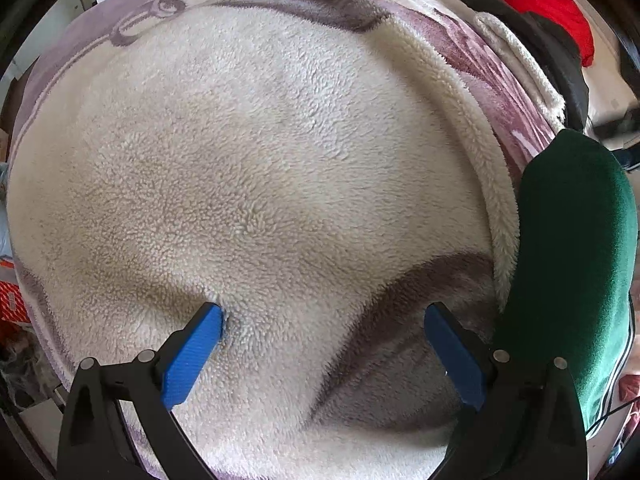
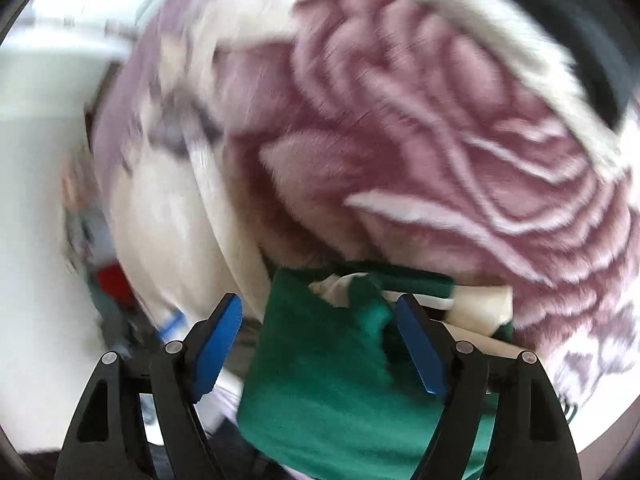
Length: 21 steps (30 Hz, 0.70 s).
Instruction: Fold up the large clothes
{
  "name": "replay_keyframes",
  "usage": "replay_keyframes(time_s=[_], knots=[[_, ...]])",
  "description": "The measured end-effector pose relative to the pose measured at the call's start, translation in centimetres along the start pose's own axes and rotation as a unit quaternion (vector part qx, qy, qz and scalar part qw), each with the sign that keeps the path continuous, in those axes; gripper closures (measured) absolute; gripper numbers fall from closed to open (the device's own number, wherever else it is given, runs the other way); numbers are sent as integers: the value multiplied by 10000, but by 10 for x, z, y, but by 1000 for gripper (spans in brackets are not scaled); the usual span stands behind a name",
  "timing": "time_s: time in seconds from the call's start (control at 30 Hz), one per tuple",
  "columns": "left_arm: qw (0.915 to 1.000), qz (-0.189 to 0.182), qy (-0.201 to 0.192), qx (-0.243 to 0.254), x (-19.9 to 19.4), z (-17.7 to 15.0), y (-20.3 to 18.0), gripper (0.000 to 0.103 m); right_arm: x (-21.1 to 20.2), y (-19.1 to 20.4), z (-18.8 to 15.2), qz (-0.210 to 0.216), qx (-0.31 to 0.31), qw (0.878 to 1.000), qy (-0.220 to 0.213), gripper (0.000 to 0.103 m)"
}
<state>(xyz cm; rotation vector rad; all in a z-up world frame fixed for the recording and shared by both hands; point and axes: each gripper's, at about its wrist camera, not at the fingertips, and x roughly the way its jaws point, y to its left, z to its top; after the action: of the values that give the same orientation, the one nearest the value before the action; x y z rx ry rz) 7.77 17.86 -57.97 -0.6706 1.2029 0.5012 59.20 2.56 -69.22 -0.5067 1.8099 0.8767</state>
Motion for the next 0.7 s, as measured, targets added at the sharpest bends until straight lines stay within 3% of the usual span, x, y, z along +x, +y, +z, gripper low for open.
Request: replay_keyframes(time_s=[0.03,0.07,0.1,0.13,0.17,0.23,0.3,0.33,0.37,0.43,0.47,0.5,0.57,0.6,0.7], knots=[[10000,-3,-5,18,0,0,0,0,15,12,1,-375,-334,9986,180,25],[10000,-2,-2,40,2,3,-2,0,37,22,-1,-966,-740,9919,362,41],[10000,-8,-2,68,1,2,-2,0,45,20,-1,-931,-622,9930,389,53],[10000,-16,-9,96,-1,0,-1,0,50,8,1,-565,46,9975,416,57],[9999,-21,-11,127,-1,-1,-1,0,53,-13,3,8,990,9938,514,64],[9999,-77,-26,142,-2,0,-2,0,50,-52,-4,1091,2265,9671,399,71],[9998,-200,-58,65,-7,0,1,0,59,-92,-20,2003,3185,9258,359,73],[9996,-279,-61,16,-11,-2,3,0,65,-108,-28,2336,3404,9103,308,73],[9992,-385,-57,-35,-15,0,4,0,66,-112,-29,2473,3306,9104,278,73],[9975,-698,-88,-93,-24,6,2,0,52,-107,-29,2515,2766,9274,143,63],[9960,-887,-108,-96,-29,11,-3,0,38,-106,-34,2606,2656,9282,-62,53],[9934,-1139,-113,-92,-33,18,-9,0,21,-109,-42,2786,2684,9213,-386,41],[9880,-1539,-84,-87,-36,34,-25,0,-12,-120,-64,3150,2747,9030,-993,30],[9839,-1782,-28,-85,-36,44,-34,0,-27,-128,-76,3192,2747,8983,-1256,25],[9751,-2212,107,82,-23,81,-75,0,-74,-160,-129,2723,2780,9008,-1926,23]])
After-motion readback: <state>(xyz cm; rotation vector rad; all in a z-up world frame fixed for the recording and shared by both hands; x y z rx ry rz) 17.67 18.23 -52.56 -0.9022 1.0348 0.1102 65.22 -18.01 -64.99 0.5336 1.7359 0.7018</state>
